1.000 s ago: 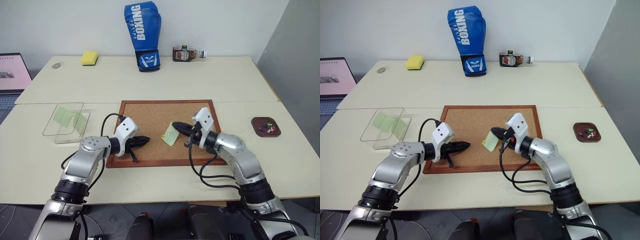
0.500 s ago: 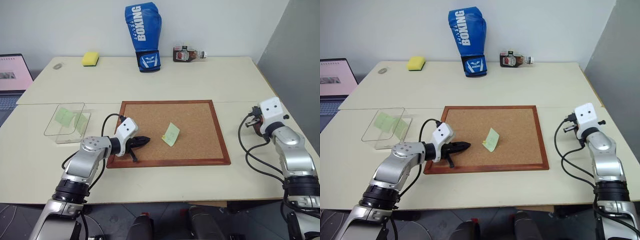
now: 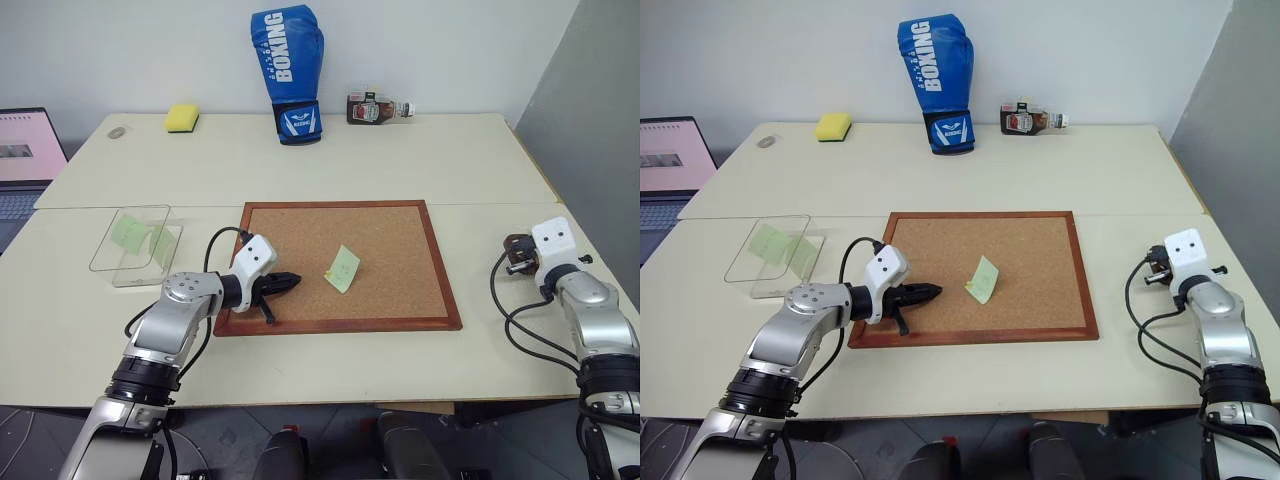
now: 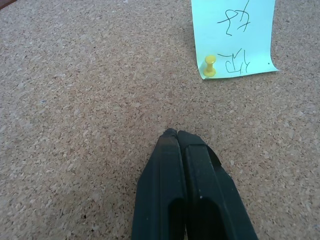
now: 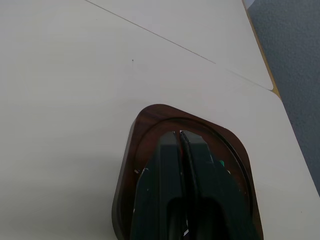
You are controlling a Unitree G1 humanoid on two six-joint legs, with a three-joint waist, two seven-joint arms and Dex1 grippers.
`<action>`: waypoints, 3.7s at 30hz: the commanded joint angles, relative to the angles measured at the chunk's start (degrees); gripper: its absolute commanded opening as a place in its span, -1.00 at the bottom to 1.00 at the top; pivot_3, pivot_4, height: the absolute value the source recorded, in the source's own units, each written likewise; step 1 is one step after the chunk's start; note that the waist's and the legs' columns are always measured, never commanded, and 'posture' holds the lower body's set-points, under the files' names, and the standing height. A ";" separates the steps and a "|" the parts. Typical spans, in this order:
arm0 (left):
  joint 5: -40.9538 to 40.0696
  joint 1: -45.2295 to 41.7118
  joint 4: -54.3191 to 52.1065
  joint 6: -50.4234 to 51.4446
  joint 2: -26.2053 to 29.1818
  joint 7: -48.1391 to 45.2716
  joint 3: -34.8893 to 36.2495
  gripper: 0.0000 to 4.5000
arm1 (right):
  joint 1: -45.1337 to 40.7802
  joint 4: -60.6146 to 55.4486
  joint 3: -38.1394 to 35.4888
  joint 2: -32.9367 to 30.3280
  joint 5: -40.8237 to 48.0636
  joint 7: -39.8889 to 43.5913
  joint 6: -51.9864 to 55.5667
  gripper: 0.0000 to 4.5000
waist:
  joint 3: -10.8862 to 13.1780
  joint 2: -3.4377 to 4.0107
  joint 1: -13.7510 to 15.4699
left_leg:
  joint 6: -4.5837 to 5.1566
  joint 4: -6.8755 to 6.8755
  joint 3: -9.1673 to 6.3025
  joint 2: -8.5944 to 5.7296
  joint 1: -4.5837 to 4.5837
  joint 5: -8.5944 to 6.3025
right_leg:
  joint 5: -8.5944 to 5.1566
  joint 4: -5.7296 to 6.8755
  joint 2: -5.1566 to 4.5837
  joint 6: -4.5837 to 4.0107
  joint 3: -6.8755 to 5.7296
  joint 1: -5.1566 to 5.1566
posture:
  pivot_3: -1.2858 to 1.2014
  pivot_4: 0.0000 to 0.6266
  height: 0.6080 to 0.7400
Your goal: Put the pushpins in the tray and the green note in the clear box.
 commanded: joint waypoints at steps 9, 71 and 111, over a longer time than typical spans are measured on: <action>1.31 1.92 0.79 1.33 0.59 -0.75 -2.37 -1.00 | -2.27 2.49 -1.28 -1.98 -0.32 -1.02 -3.90 0.05 | 0.00 0.00 -0.04 | 0.00 -0.01 0.00 0.00 0.00 0.00 | 0.00 -0.01 0.00 0.00 0.00 0.00 | 0.03 -0.52 1.00; 1.23 1.98 0.86 2.36 1.43 -1.06 -2.06 -1.00 | -8.62 -15.52 26.94 24.75 11.76 24.09 6.13 0.98 | 0.00 0.01 -0.16 | -0.01 -0.10 -0.07 0.11 0.13 0.00 | -0.02 0.03 0.06 -0.02 -0.12 0.01 | 0.03 -0.52 1.00; 0.90 3.39 -0.93 2.67 1.66 -0.46 -2.08 -1.00 | -11.68 -13.03 21.49 28.30 10.13 21.46 4.23 -0.99 | 0.01 0.02 -0.25 | -0.01 -0.11 -0.08 0.11 0.15 0.00 | 0.00 0.10 0.06 0.00 -0.12 -0.01 | 0.03 -0.52 1.00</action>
